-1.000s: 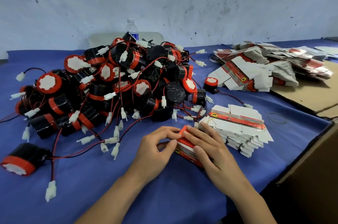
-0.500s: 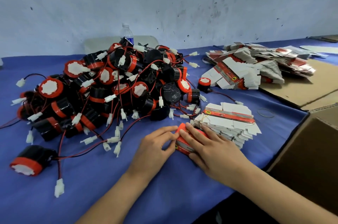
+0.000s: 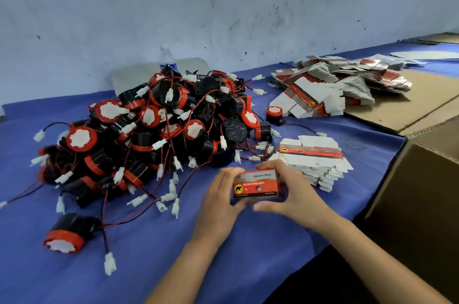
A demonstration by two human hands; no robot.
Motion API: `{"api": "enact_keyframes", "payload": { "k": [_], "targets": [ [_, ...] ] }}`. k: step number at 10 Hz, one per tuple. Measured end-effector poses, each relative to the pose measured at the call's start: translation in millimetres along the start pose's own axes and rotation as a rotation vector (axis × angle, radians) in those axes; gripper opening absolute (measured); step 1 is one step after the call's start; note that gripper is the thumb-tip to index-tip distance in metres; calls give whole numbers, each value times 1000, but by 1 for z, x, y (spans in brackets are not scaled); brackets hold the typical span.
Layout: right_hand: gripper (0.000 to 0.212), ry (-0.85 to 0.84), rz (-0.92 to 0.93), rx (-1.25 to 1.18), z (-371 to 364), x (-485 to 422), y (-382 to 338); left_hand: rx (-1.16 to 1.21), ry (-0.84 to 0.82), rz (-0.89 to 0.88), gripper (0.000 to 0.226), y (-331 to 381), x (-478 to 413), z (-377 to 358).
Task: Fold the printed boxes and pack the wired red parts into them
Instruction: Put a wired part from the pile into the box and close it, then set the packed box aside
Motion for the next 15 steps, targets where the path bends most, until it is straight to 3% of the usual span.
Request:
{"api": "enact_keyframes", "payload": {
  "k": [1, 2, 3, 4, 5, 6, 7, 8, 9, 10, 11, 14, 15],
  "targets": [
    [53, 20, 145, 248, 9, -4, -13, 12, 44, 14, 49, -5, 0, 3],
    [51, 45, 176, 327, 18, -6, -27, 24, 46, -29, 53, 1, 1, 2],
    [51, 213, 84, 289, 42, 2, -35, 88, 62, -41, 72, 2, -3, 5],
    [40, 672, -83, -229, 102, 19, -39, 235, 155, 92, 79, -15, -9, 12],
    [30, 1138, -107, -1057, 163, 44, -30, 314, 185, 180, 79, -29, -10, 11],
    [43, 1422, 67, -1553, 201, 64, -24, 346, 178, 236, 82, -34, -8, 12],
    [57, 1505, 139, -1664, 215, 74, -13, 315, 134, 272, 79, -40, -7, 8],
    [58, 1312, 31, -1642, 207, 58, 0, 293, 107, 298, 78, -44, -7, 5],
    [31, 934, -224, -794, 190, 24, 6, 289, 117, 311, 72, -45, -7, 5],
    [59, 37, -416, 193, 131, -8, 35, 294, 123, 326, 66, -42, -5, 6],
    [66, -326, -501, 504, 101, -6, 68, 290, 121, 332, 63, -40, -4, 7],
    [34, -360, -208, 994, 91, -17, 48, 267, 105, 333, 53, -36, -4, 8],
    [27, -442, -184, 962, 104, -23, 35, 273, 104, 325, 51, -34, -4, 8]
  ]
}}
Point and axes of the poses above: each hand's wrist, its own x-axis away from the middle knuckle, its own z-axis out of the back of the hand, y = z × x, the point moved 7 cm from there along -x, towards the middle knuckle, and after that the axes turned 6 degrees about z, right-handed, at the moved point
